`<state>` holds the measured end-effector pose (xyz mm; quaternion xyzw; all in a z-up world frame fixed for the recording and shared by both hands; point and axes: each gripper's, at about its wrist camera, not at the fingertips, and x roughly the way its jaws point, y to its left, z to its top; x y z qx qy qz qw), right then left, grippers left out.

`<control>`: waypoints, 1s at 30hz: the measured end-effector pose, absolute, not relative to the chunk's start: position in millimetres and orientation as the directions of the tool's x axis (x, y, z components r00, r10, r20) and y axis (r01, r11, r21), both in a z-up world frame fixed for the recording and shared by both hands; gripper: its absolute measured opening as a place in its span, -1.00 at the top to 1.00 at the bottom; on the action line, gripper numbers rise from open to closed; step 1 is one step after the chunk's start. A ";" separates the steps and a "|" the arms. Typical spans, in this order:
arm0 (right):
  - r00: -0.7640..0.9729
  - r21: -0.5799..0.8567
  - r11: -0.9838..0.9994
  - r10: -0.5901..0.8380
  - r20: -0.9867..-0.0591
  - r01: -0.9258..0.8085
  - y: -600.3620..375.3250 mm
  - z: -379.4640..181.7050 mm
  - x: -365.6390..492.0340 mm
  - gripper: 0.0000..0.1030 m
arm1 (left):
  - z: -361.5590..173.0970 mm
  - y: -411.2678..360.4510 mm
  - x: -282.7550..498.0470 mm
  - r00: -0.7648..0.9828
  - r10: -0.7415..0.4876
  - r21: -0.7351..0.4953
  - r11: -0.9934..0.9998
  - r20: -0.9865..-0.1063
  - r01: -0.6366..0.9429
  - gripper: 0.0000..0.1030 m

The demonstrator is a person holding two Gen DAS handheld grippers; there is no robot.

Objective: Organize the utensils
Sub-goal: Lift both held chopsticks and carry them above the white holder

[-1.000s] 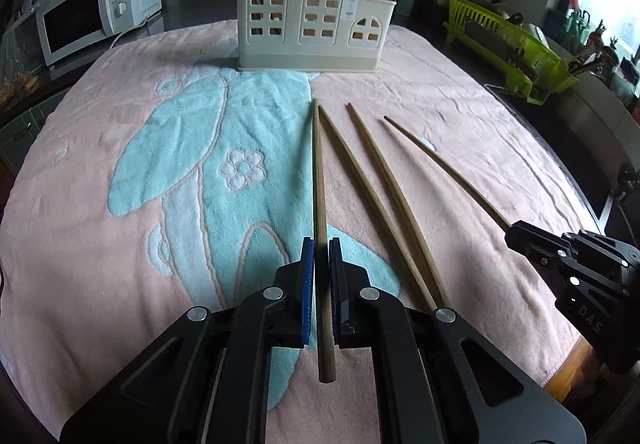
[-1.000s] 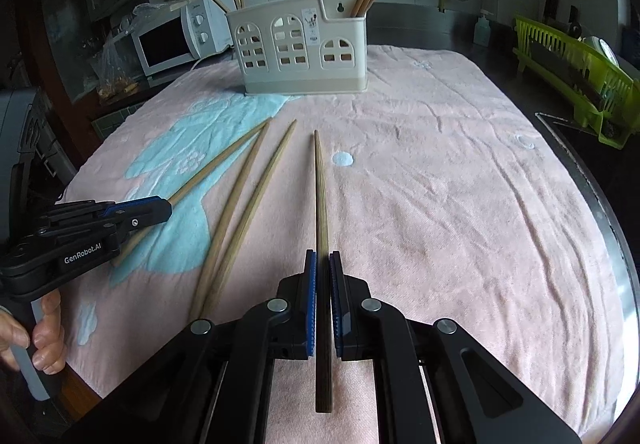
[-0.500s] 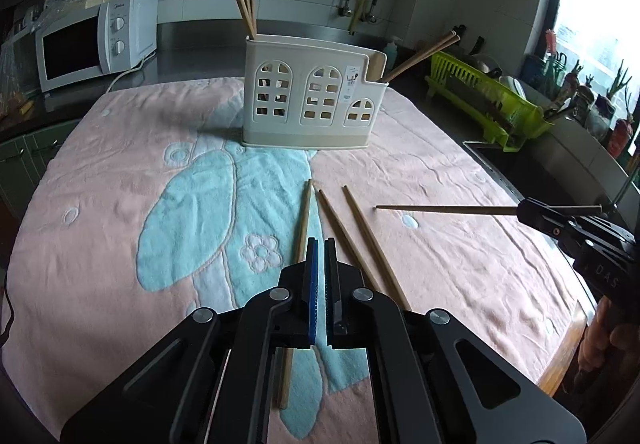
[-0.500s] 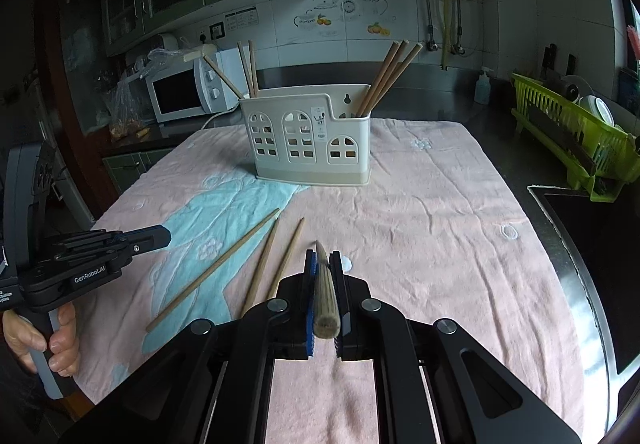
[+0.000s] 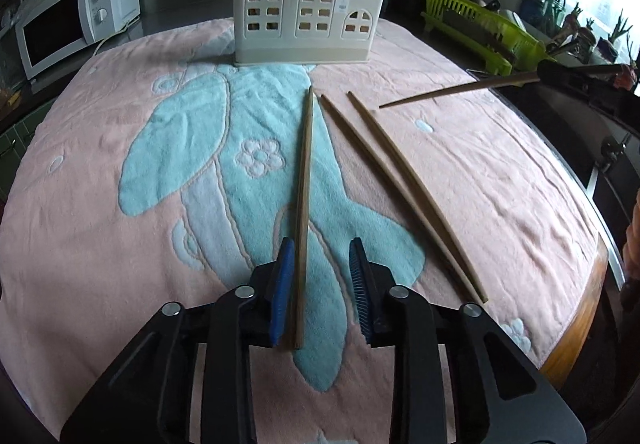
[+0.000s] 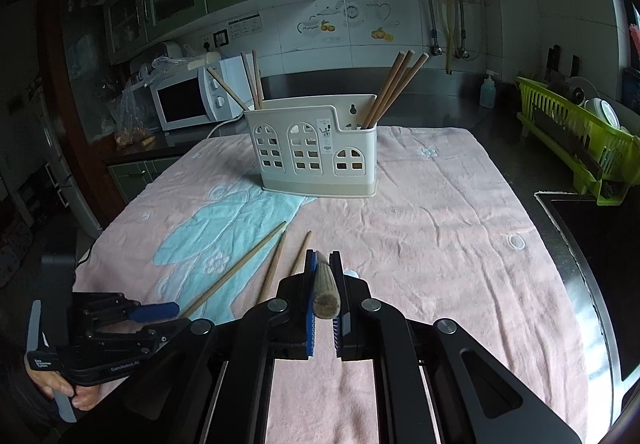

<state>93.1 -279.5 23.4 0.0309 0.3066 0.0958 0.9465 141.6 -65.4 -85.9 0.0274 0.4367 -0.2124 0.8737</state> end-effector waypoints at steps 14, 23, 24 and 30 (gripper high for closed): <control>0.817 0.104 0.979 0.204 -0.539 -0.176 -275.3 40.9 91.2 0.87 | -87.9 -57.1 141.9 0.556 -0.306 -0.124 0.932 -0.773 0.341 0.88; 0.833 0.108 0.977 0.213 -0.511 -0.184 -275.6 54.7 90.4 0.87 | -41.0 -48.6 138.4 0.680 -0.321 -0.112 0.936 -0.659 0.334 0.89; 0.834 0.109 0.977 0.214 -0.508 -0.184 -275.7 56.3 91.1 0.87 | -35.7 -48.0 140.3 0.692 -0.322 -0.114 0.937 -0.645 0.330 0.89; 0.848 0.099 0.976 0.217 -0.483 -0.193 -269.5 68.4 95.9 0.87 | -10.7 -43.4 154.9 0.754 -0.352 -0.155 0.934 -0.555 0.322 0.90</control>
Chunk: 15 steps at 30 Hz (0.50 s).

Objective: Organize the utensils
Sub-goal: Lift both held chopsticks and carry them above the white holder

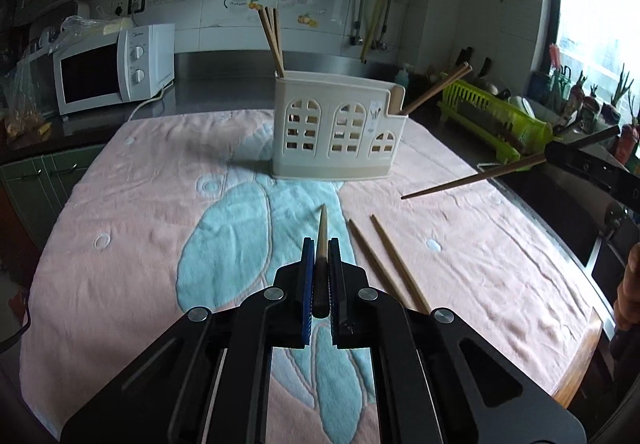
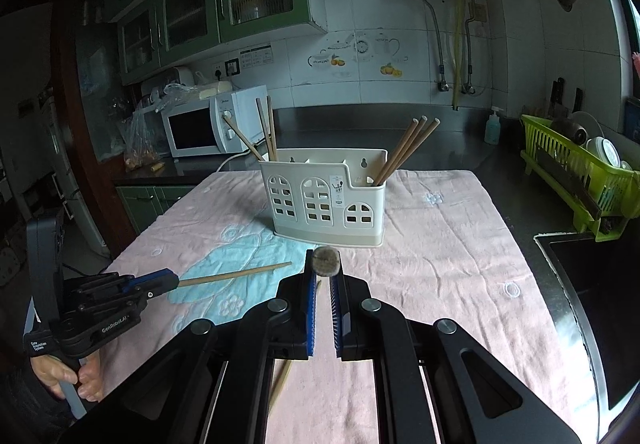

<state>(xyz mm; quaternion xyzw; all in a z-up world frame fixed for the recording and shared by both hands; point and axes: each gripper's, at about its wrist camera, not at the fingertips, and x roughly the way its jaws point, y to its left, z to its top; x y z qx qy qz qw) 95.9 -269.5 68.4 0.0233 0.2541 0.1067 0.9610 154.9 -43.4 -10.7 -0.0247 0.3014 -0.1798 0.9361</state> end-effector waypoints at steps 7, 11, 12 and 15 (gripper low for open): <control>0.863 0.071 0.975 0.220 -0.456 -0.211 -266.5 86.1 104.8 0.87 | 10.9 -43.2 164.6 0.775 -0.387 -0.184 0.922 -0.499 0.342 0.90; 0.867 0.058 0.972 0.229 -0.443 -0.227 -266.2 100.1 113.9 0.87 | 28.1 -45.6 171.7 0.778 -0.405 -0.178 0.913 -0.480 0.366 0.90; 0.866 0.059 0.971 0.232 -0.442 -0.230 -267.5 103.6 117.0 0.87 | 32.6 -45.7 173.6 0.780 -0.408 -0.176 0.912 -0.474 0.370 0.90; 0.864 0.064 0.968 0.244 -0.441 -0.241 -273.7 117.3 129.0 0.87 | 49.3 -47.8 184.1 0.783 -0.412 -0.166 0.910 -0.466 0.380 0.90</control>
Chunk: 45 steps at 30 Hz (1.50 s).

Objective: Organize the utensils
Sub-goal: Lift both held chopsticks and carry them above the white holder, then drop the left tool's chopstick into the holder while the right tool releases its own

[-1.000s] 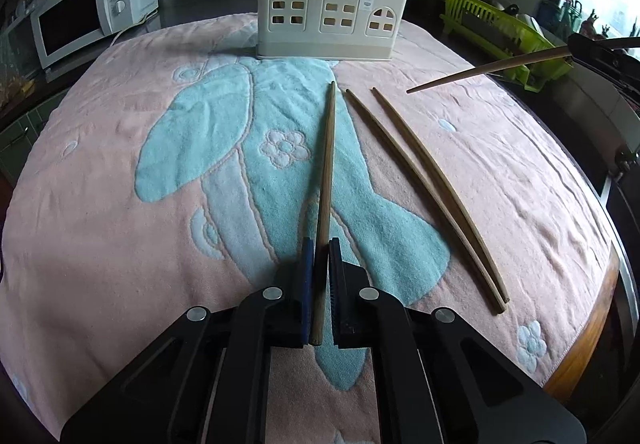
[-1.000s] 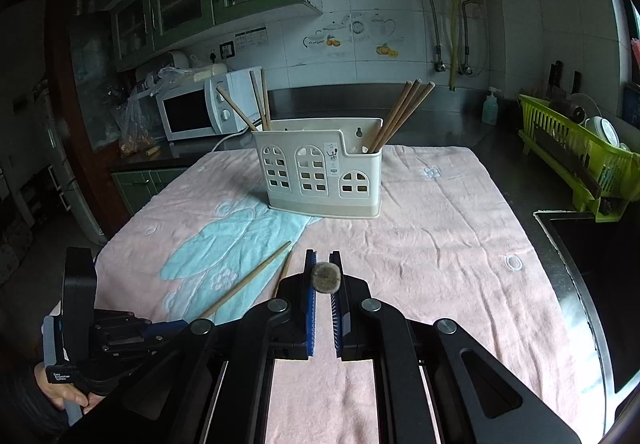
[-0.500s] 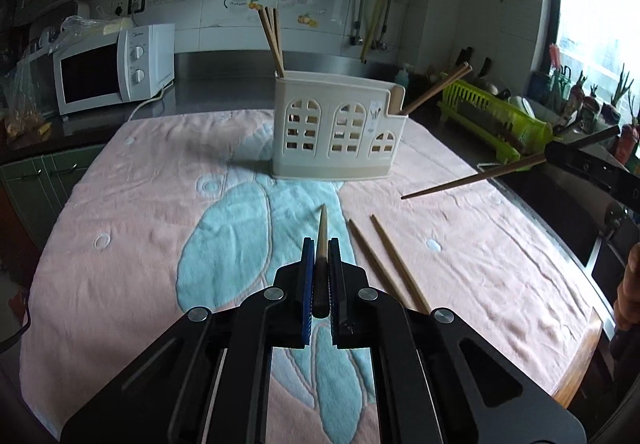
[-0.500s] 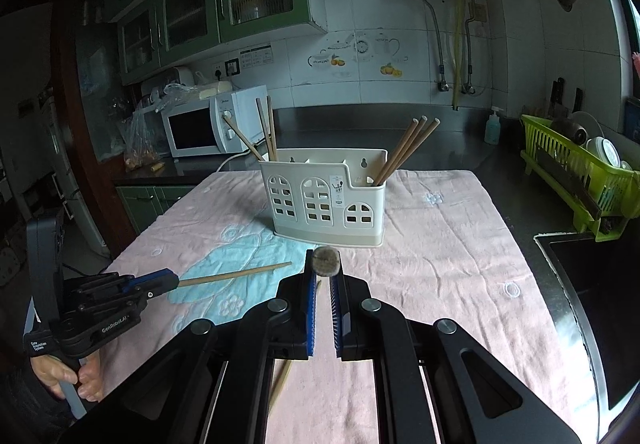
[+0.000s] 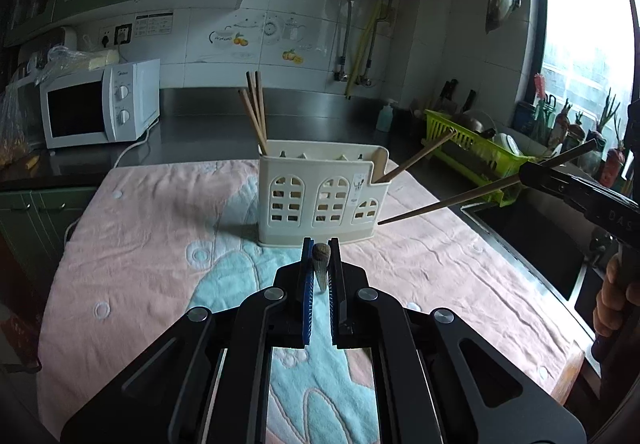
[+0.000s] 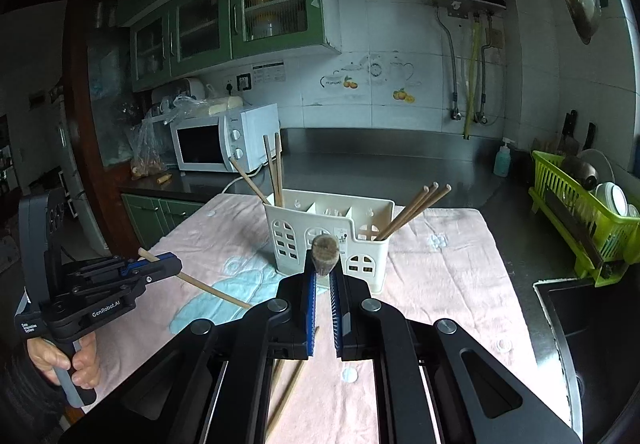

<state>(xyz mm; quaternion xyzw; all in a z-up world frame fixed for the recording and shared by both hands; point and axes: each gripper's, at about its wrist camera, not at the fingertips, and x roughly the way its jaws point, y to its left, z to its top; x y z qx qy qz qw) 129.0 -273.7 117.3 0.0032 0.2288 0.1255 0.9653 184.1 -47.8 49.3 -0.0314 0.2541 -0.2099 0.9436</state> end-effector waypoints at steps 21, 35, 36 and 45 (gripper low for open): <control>0.876 -0.019 0.976 0.186 -0.446 -0.216 -300.0 184.2 216.7 0.87 | 208.7 -79.7 292.9 0.929 -0.325 -0.095 0.945 -0.176 0.313 0.91; 0.807 -0.051 0.969 0.172 -0.565 -0.242 -291.4 152.9 268.1 0.87 | 175.8 -91.2 362.4 0.930 -0.267 -0.117 0.962 -0.252 0.245 0.90; 0.797 -0.052 0.968 0.172 -0.578 -0.247 -289.6 149.1 271.8 0.87 | 172.0 -89.6 365.5 0.923 -0.276 -0.129 0.960 -0.267 0.250 0.90; 0.776 -0.016 0.969 0.186 -0.602 -0.245 -283.6 128.0 283.5 0.81 | 156.0 -88.0 357.2 0.910 -0.298 -0.127 0.954 -0.288 0.272 0.51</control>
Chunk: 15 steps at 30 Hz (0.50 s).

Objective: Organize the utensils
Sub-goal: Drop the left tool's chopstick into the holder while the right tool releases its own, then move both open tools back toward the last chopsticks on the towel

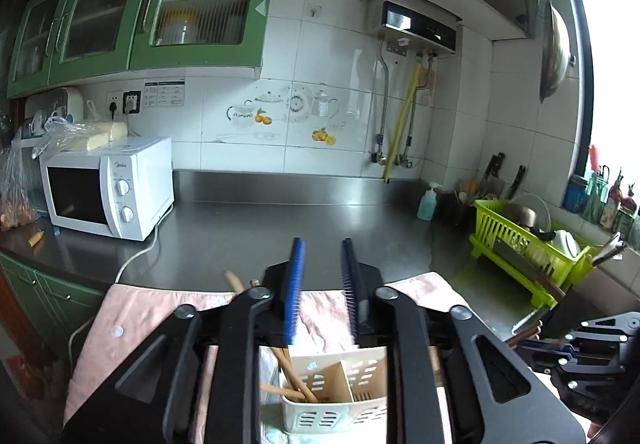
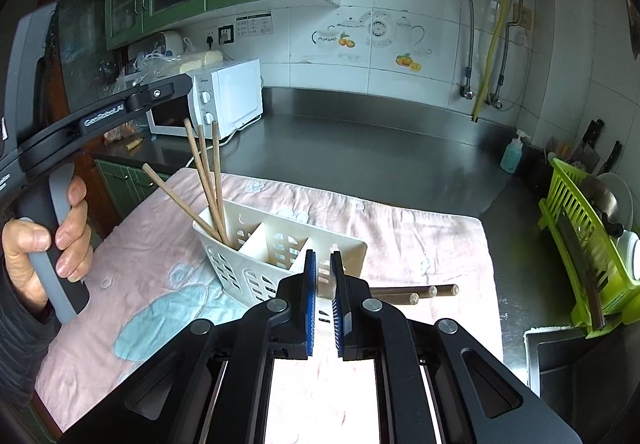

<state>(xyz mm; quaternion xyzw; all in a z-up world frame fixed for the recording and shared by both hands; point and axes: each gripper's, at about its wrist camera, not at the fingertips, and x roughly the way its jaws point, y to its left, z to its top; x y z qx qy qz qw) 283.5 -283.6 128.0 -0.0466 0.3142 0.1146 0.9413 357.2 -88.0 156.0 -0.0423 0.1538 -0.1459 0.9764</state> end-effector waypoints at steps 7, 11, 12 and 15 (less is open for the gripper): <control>0.816 0.013 0.974 0.195 -0.544 -0.224 -294.4 135.5 241.9 0.64 | 156.5 -78.5 322.0 0.921 -0.286 -0.119 0.957 -0.264 0.263 -0.16; 0.806 0.029 0.970 0.217 -0.550 -0.242 -287.4 120.0 202.3 0.63 | 153.8 -69.7 292.3 0.928 -0.268 -0.114 0.963 -0.260 0.246 -0.50; 0.799 0.033 0.968 0.225 -0.558 -0.249 -285.2 113.7 193.1 0.63 | 151.8 -66.7 283.5 0.927 -0.269 -0.114 0.962 -0.261 0.247 -0.60; 0.771 0.050 0.965 0.238 -0.591 -0.259 -274.9 84.5 163.4 0.63 | 143.0 -59.2 259.9 0.931 -0.249 -0.098 0.968 -0.266 0.231 -0.72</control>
